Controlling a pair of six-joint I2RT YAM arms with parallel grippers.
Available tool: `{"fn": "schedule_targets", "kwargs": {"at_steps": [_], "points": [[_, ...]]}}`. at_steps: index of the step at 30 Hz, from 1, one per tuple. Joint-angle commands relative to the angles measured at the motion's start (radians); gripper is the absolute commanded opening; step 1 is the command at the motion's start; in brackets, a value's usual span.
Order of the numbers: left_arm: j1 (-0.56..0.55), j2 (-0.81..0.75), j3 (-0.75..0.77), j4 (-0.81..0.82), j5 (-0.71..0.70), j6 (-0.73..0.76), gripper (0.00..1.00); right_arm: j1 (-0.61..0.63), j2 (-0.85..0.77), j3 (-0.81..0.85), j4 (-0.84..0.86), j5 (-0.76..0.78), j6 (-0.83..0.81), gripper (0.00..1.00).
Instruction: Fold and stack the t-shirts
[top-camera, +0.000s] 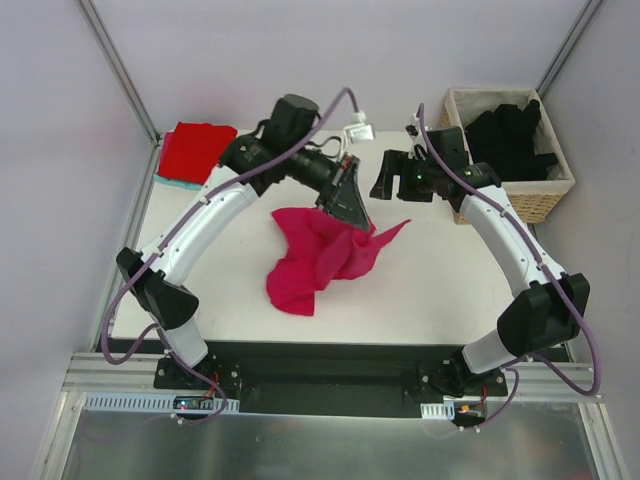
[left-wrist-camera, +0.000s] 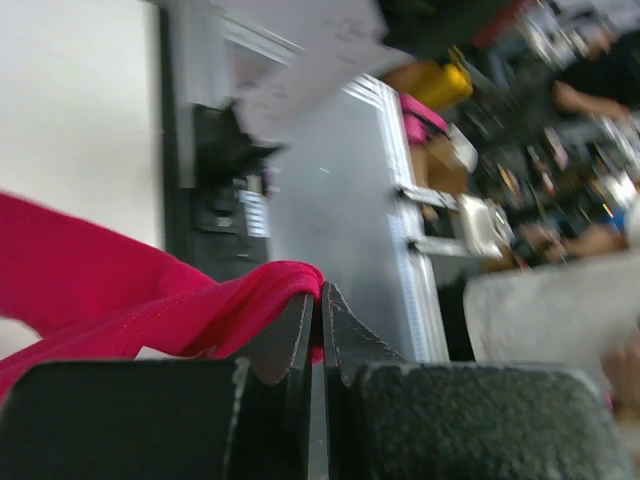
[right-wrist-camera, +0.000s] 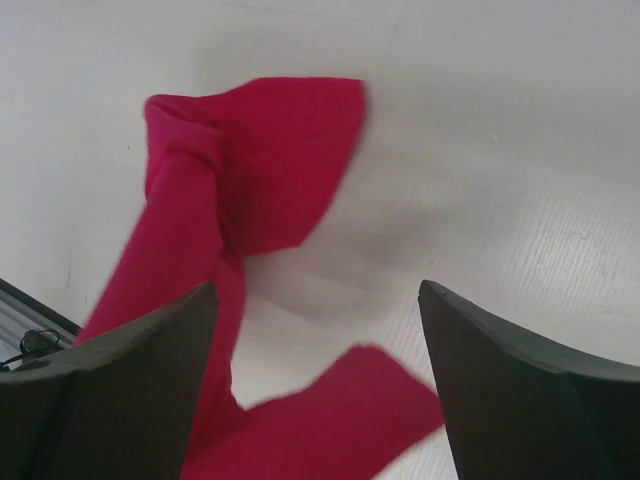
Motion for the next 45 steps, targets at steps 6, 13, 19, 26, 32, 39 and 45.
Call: {"fn": "schedule_targets", "kwargs": {"at_steps": [6,13,19,26,32,39,45], "points": [[-0.141,-0.067,0.030,0.076,0.295,0.036,0.00,0.003,-0.061,-0.014,-0.005,0.021,-0.018,0.85],[0.027,-0.214,-0.022,0.073,-0.328,-0.004,0.00,0.005,-0.047,-0.015,0.012,0.000,-0.008,0.85],[0.093,-0.241,-0.016,0.082,-0.037,0.066,0.00,0.005,-0.018,0.004,0.022,-0.034,-0.008,0.85],[0.094,-0.259,-0.149,0.090,-0.211,0.050,0.00,0.008,0.023,0.035,0.013,-0.066,-0.012,0.84],[0.097,-0.255,-0.192,0.089,-0.278,0.051,0.00,0.009,0.019,0.026,-0.017,-0.049,-0.026,0.85],[0.159,-0.203,-0.183,0.093,-0.403,0.164,0.00,0.008,0.022,0.031,-0.048,0.003,-0.066,0.84],[0.269,0.018,-0.051,0.095,-0.475,0.264,0.00,0.011,0.000,0.020,-0.045,0.012,-0.074,0.85]]}}
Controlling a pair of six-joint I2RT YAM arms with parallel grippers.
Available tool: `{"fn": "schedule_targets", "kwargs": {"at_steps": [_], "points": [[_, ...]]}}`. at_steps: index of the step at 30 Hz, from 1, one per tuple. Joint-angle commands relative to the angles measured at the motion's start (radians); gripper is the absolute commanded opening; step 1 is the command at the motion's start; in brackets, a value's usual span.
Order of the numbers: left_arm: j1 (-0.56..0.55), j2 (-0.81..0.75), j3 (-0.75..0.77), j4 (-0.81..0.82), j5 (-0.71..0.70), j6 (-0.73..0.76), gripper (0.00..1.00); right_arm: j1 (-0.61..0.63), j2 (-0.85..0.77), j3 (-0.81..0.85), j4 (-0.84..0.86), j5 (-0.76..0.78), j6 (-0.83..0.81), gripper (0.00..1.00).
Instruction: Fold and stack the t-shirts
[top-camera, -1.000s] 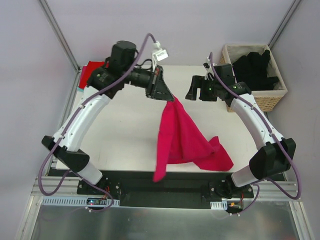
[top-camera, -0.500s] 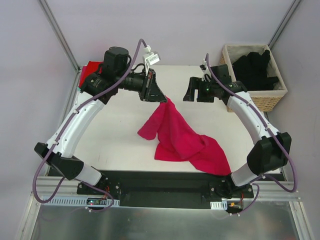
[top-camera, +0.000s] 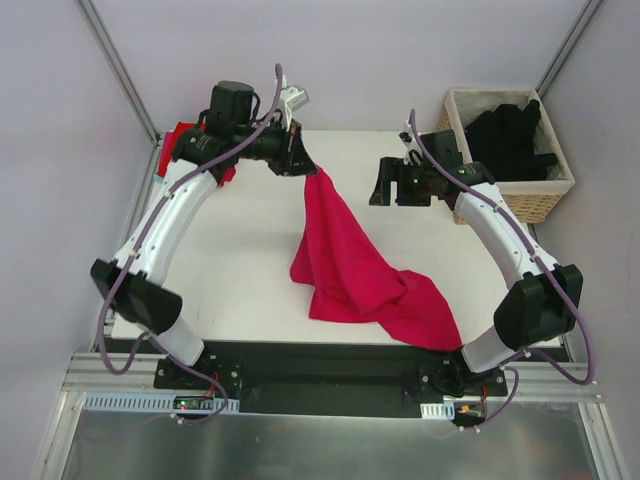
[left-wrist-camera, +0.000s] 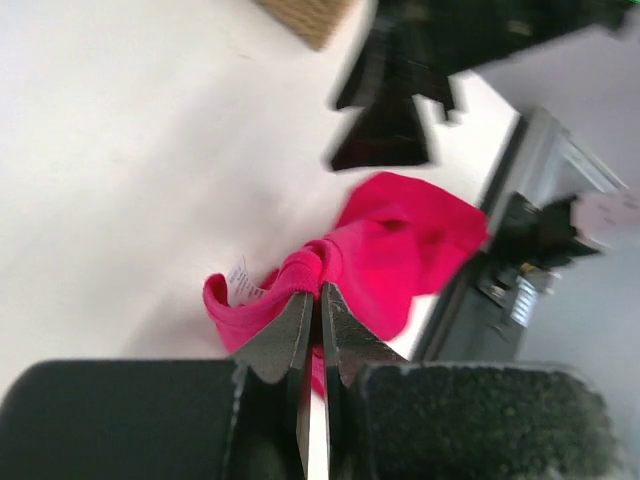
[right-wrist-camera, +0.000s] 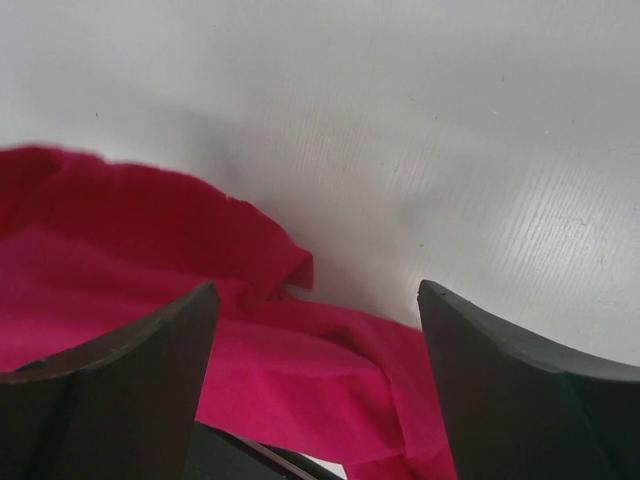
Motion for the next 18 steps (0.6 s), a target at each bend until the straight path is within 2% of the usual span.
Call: {"fn": "schedule_targets", "kwargs": {"at_steps": [1,4,7,8,9,11,12,13,15,16,18], "points": [[0.072,0.186,0.158,0.029,-0.080,0.102,0.00,0.004,-0.033,0.032,-0.015,0.019,-0.026,0.84],[0.086,0.310,0.256,0.032,-0.135,0.119,0.00,0.004,-0.044,0.023,-0.034,0.017,-0.034,0.84],[0.094,0.419,0.434,0.034,-0.205,0.092,0.00,0.006,-0.056,0.003,-0.041,0.011,-0.039,0.83],[0.095,0.438,0.464,0.034,-0.215,0.063,0.05,0.007,-0.058,0.000,-0.041,0.009,-0.039,0.83],[0.095,0.465,0.493,0.034,-0.222,0.050,0.23,0.006,-0.061,-0.003,-0.041,0.008,-0.039,0.82],[0.095,0.461,0.537,0.049,-0.266,0.000,0.42,0.007,-0.063,-0.005,-0.040,0.006,-0.039,0.82],[0.095,0.447,0.536,0.062,-0.300,-0.026,0.66,0.007,-0.063,-0.005,-0.034,0.006,-0.037,0.82],[0.094,0.429,0.512,0.074,-0.325,-0.048,0.80,0.007,-0.059,-0.003,-0.028,0.003,-0.033,0.82],[0.095,0.356,0.464,0.111,-0.368,-0.109,0.84,0.010,-0.052,0.000,-0.005,-0.006,-0.013,0.82],[0.095,0.323,0.388,0.123,-0.377,-0.140,0.86,0.012,-0.044,0.000,0.003,-0.015,-0.005,0.82],[0.094,0.218,0.296,0.154,-0.347,-0.181,0.86,0.021,-0.038,0.003,0.037,-0.023,0.012,0.82]]}}
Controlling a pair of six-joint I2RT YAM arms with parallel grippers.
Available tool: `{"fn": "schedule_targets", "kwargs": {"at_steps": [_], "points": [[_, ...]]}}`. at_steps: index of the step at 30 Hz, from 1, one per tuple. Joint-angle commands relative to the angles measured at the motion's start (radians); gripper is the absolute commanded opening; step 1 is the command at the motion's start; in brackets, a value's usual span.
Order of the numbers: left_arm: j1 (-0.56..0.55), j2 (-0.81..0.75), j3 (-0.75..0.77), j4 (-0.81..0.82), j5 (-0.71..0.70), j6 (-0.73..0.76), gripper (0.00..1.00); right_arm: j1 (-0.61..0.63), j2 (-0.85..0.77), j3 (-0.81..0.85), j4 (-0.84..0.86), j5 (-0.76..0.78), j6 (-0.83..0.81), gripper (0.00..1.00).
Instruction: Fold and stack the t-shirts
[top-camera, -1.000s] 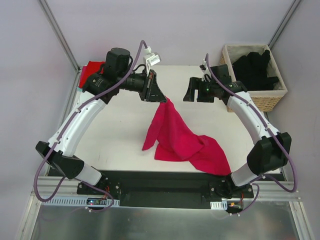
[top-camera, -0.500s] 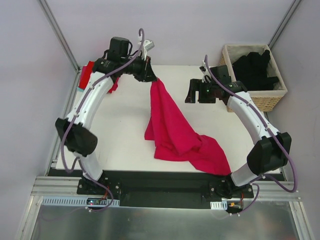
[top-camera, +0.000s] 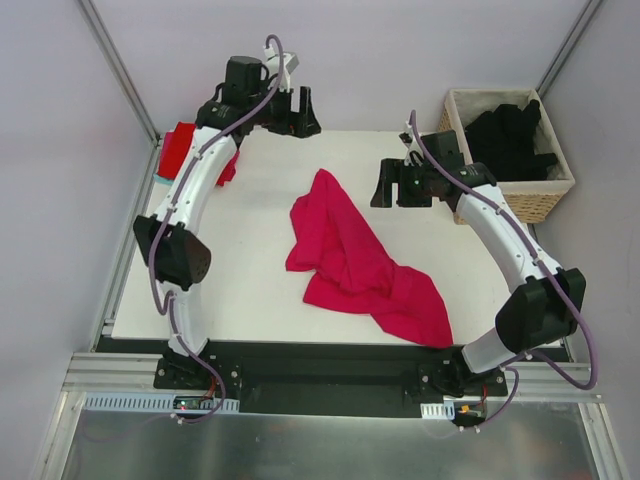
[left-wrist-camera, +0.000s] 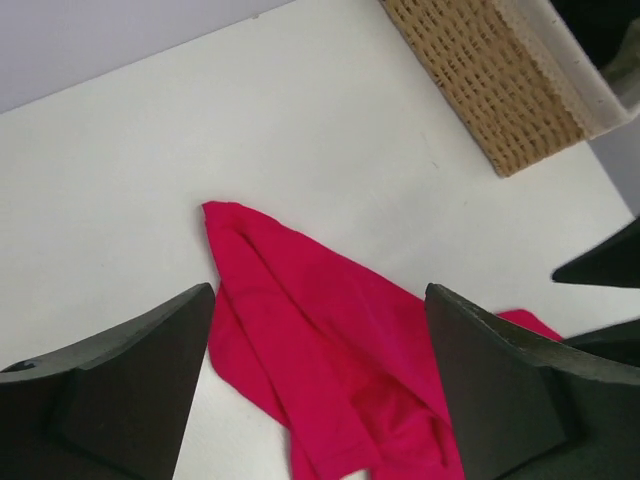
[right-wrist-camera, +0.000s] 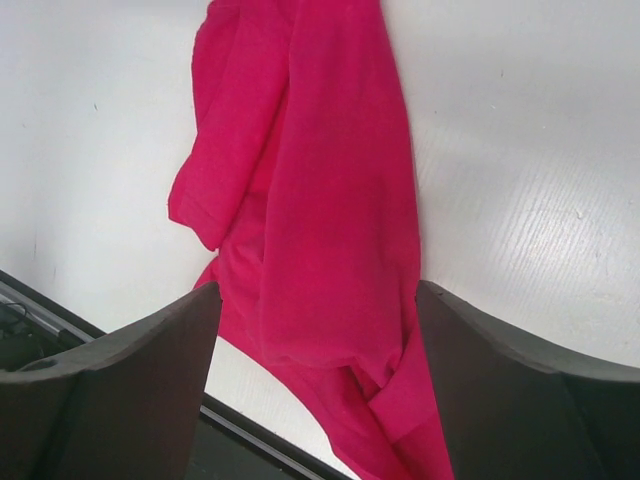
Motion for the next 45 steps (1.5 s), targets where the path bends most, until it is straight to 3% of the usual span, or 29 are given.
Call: {"fn": "schedule_targets", "kwargs": {"at_steps": [1,5,6,8,12,13,19,29,45], "points": [[-0.001,-0.256,-0.203,0.087,-0.038,-0.138,0.84,0.022,-0.008,0.008,0.066,-0.036,0.031,0.82],[-0.001,-0.471,-0.474,0.088,0.076,-0.248,0.63,0.048,0.022,0.040,0.075,-0.045,0.030,0.82],[-0.001,-0.495,-0.533,0.088,0.168,-0.267,0.60,0.051,0.027,0.045,0.075,-0.045,0.030,0.82],[-0.004,-0.560,-0.726,0.085,0.219,-0.327,0.53,0.060,0.038,0.051,0.080,-0.043,0.030,0.82],[-0.024,-0.686,-1.031,0.102,0.149,-0.353,0.38,0.066,0.050,0.062,0.089,-0.042,0.056,0.82],[-0.025,-0.704,-1.124,0.125,0.138,-0.352,0.38,0.068,0.053,0.062,0.091,-0.045,0.057,0.82],[-0.050,-0.741,-1.358,0.203,0.132,-0.321,0.35,0.086,0.075,0.059,0.101,-0.040,0.076,0.82],[-0.199,-0.637,-1.497,0.406,0.080,-0.318,0.34,0.127,0.075,0.057,0.106,-0.013,0.086,0.82],[-0.214,-0.493,-1.541,0.549,0.087,-0.306,0.34,0.138,0.055,0.050,0.072,0.015,0.060,0.82]]}}
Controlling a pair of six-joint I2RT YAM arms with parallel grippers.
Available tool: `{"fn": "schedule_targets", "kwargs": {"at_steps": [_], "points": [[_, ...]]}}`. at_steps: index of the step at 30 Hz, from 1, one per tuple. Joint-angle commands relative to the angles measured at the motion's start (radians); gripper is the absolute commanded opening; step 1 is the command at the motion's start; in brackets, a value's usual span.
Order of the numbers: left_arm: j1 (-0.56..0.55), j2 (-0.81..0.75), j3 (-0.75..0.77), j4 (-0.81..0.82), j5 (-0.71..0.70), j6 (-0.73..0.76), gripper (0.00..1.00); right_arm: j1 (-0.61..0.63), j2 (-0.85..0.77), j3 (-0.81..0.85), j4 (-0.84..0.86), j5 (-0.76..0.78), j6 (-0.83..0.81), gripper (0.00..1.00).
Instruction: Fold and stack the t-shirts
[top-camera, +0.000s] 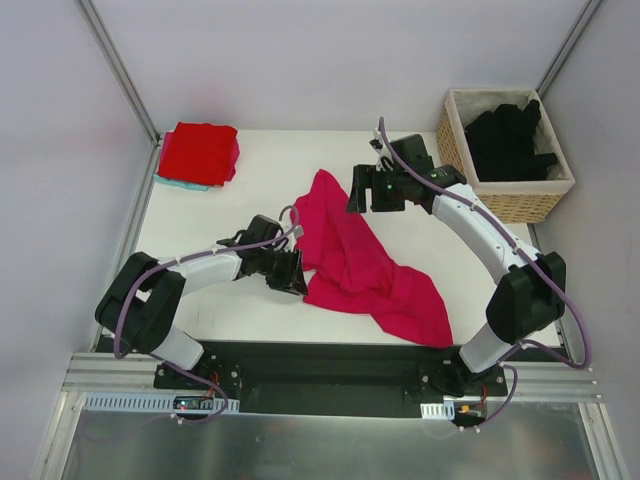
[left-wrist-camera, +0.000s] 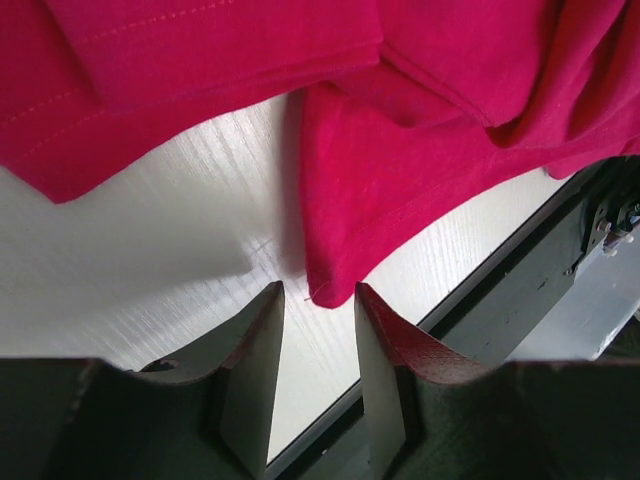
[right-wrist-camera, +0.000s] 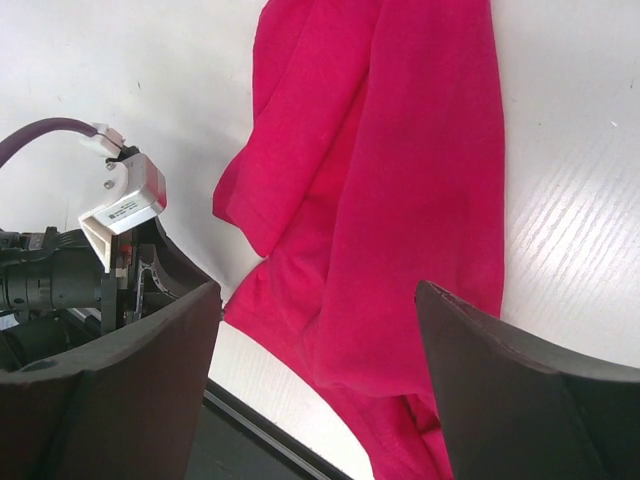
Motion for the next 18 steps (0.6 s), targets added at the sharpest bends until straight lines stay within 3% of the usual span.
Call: {"fn": "schedule_targets", "kwargs": {"at_steps": [1,14,17,18], "points": [[-0.003,0.034,-0.008,0.065,0.002,0.010,0.34,0.006,-0.027,0.037,-0.007,0.015,-0.018,0.82],[-0.010,0.089,-0.015,0.116,0.035,-0.016,0.31,0.005,-0.032,0.031,-0.033,0.015,-0.033,0.82],[-0.013,0.094,-0.004,0.116,0.048,-0.011,0.19,0.005,-0.035,0.030,-0.040,0.018,-0.035,0.82],[-0.013,0.093,0.001,0.114,0.048,-0.011,0.11,0.005,-0.039,0.028,-0.040,0.024,-0.058,0.82]]}}
